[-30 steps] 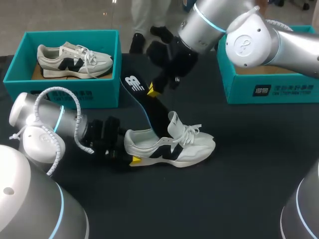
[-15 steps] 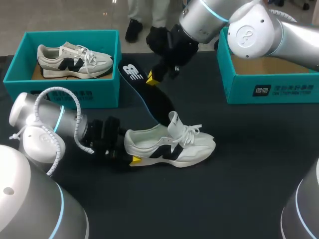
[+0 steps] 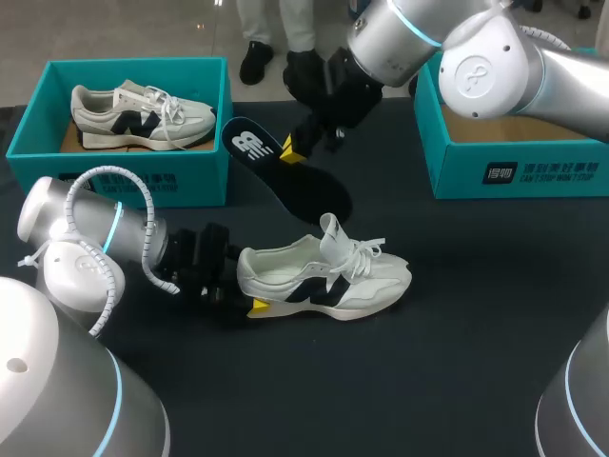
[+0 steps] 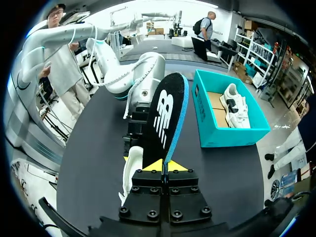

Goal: Take the shoe out of the shoebox, open the shoe tongue, remove and reinsert the insole, then place the shoe into the shoebox

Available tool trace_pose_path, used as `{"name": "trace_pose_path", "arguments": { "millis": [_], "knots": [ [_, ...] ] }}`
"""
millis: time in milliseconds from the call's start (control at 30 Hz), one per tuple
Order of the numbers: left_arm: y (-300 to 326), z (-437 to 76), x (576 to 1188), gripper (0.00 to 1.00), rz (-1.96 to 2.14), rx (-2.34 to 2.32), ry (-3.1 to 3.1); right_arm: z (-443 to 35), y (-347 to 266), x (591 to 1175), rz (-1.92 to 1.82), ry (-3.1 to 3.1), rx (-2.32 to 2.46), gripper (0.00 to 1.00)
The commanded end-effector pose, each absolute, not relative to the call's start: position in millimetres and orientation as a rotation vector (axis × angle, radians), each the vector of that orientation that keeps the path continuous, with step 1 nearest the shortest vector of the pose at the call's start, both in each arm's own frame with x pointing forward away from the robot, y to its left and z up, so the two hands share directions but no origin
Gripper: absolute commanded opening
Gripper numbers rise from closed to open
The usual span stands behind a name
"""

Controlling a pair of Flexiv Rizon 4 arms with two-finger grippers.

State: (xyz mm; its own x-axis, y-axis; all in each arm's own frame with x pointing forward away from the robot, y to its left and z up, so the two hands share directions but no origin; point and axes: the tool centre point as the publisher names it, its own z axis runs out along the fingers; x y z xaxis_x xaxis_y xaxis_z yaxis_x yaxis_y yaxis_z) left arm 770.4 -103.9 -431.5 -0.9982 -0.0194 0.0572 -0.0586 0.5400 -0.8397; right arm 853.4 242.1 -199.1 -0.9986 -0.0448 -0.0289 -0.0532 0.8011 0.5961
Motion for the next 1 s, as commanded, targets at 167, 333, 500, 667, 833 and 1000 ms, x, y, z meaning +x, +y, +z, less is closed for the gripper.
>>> {"name": "trace_pose_path", "arguments": {
  "millis": [167,333,500,667,833,1000],
  "knots": [
    [-108,-440,771,0.0,1.481,0.071,-2.725,-199,242,853,0.982,2.968,-0.08,0.0],
    [-108,-440,771,0.0,1.481,0.071,-2.725,-180,231,852,1.065,2.971,0.018,0.0],
    [-108,-440,771,0.0,1.481,0.071,-2.725,-168,229,848,1.208,2.965,0.108,0.0],
    [-108,-440,771,0.0,1.481,0.071,-2.725,-158,226,846,1.357,2.925,0.137,0.0],
    [-108,-440,771,0.0,1.481,0.071,-2.725,-147,230,847,1.411,2.903,0.081,0.0],
    [-108,-440,771,0.0,1.481,0.071,-2.725,-147,230,847,1.411,2.903,0.081,0.0]
  ]
}}
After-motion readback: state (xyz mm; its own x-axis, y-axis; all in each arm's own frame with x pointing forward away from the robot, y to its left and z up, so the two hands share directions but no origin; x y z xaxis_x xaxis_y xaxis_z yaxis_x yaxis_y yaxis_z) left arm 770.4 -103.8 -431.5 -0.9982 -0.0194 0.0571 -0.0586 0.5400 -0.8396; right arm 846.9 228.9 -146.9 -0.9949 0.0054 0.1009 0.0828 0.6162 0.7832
